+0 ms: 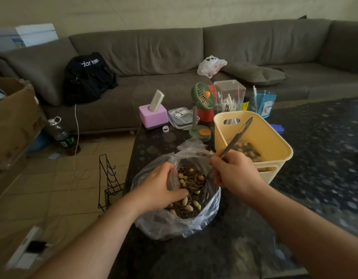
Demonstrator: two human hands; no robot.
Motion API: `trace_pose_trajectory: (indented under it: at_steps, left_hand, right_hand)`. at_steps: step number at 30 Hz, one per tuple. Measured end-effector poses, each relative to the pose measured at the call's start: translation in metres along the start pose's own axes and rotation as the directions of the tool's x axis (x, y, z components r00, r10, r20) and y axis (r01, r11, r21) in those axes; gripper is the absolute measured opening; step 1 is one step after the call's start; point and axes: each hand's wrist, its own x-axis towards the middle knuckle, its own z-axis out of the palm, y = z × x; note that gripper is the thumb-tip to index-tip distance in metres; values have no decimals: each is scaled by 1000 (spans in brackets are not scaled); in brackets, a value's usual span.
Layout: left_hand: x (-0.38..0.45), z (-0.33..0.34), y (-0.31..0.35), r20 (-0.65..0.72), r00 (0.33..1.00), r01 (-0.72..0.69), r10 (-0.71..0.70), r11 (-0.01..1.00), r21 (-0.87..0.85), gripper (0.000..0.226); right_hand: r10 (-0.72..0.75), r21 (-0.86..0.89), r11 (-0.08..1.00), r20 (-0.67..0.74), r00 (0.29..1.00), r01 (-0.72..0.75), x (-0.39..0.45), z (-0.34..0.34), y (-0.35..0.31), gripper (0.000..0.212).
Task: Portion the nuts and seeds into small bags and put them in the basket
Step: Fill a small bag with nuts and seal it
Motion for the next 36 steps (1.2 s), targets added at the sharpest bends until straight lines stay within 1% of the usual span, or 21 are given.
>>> trace_pose_trajectory:
  at_steps: [2, 4, 8, 11, 14, 18, 24, 29, 32, 34, 36]
  left_hand:
    - [0, 1, -2, -30, 999, -12, 13, 999, 33, 74]
    - [0, 0, -2, -92, 995, -24, 29, 999, 47, 79]
    - [1, 2, 1, -196, 979, -37, 48, 997, 60, 75]
    - [4, 8, 6, -238, 971, -11, 17, 1000, 26, 67]
    - [8, 18, 9, -246, 969, -15, -1, 998, -62, 73]
    - [11, 24, 13, -259, 966, -22, -5, 995, -102, 78]
    - [7, 27, 19, -261, 965, -25, 16, 999, -31, 95]
    - [6, 28, 22, -228, 974, -13, 5, 999, -35, 95]
    - [6, 28, 21, -213, 977, -1, -9, 999, -47, 96]
    - [7, 28, 20, -212, 977, 13, -24, 998, -55, 91]
    - [8, 27, 20, -203, 978, 34, -48, 997, -69, 84]
  right_hand:
    - [-19, -5, 1000, -5, 1000, 19, -1, -2, -3, 22]
    - [-47, -20, 999, -13, 999, 46, -2, -6, -6, 22]
    - [-141, -133, 982, -55, 988, 133, -2, -16, -19, 26]
    - [-201, -176, 966, -51, 978, 189, -3, -22, -29, 26]
    - [-242, -204, 952, -40, 969, 229, -5, -25, -36, 25]
    - [-332, -280, 908, -30, 943, 311, -7, -24, -38, 26]
    - [-387, -352, 859, 25, 922, 371, -4, -17, -37, 21]
    - [-414, -387, 833, 37, 910, 395, -2, -13, -34, 26]
    - [-445, -437, 786, 94, 891, 439, -5, -7, -34, 21]
    - [-465, -465, 751, 134, 875, 470, -5, -5, -32, 21]
    - [-471, -459, 753, 125, 873, 472, -4, -5, -30, 22]
